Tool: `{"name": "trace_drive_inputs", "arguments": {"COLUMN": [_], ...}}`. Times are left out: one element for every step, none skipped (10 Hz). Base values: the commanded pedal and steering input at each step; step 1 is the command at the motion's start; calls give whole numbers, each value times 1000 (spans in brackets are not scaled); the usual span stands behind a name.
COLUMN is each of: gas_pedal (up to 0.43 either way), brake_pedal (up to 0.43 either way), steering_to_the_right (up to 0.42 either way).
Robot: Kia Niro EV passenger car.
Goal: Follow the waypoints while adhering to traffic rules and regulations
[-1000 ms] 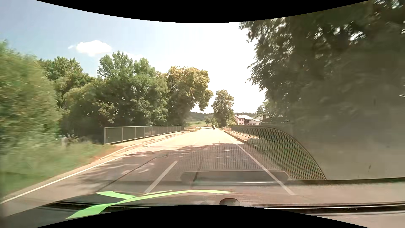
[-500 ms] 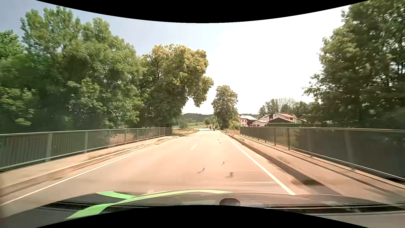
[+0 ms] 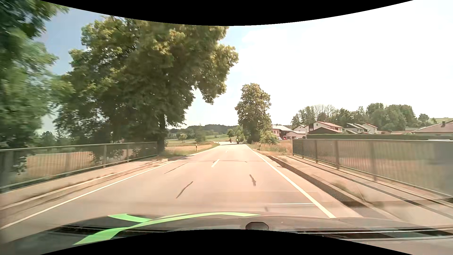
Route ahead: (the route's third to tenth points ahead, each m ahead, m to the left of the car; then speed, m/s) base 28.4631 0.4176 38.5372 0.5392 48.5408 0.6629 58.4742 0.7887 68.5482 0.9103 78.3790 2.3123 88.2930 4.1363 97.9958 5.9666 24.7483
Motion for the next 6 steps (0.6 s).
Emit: {"name": "trace_drive_inputs", "arguments": {"gas_pedal": [110, 98, 87, 87, 98, 98], "brake_pedal": [0, 0, 0, 0, 0, 0], "steering_to_the_right": [0, 0, 0, 0, -1, -1]}}
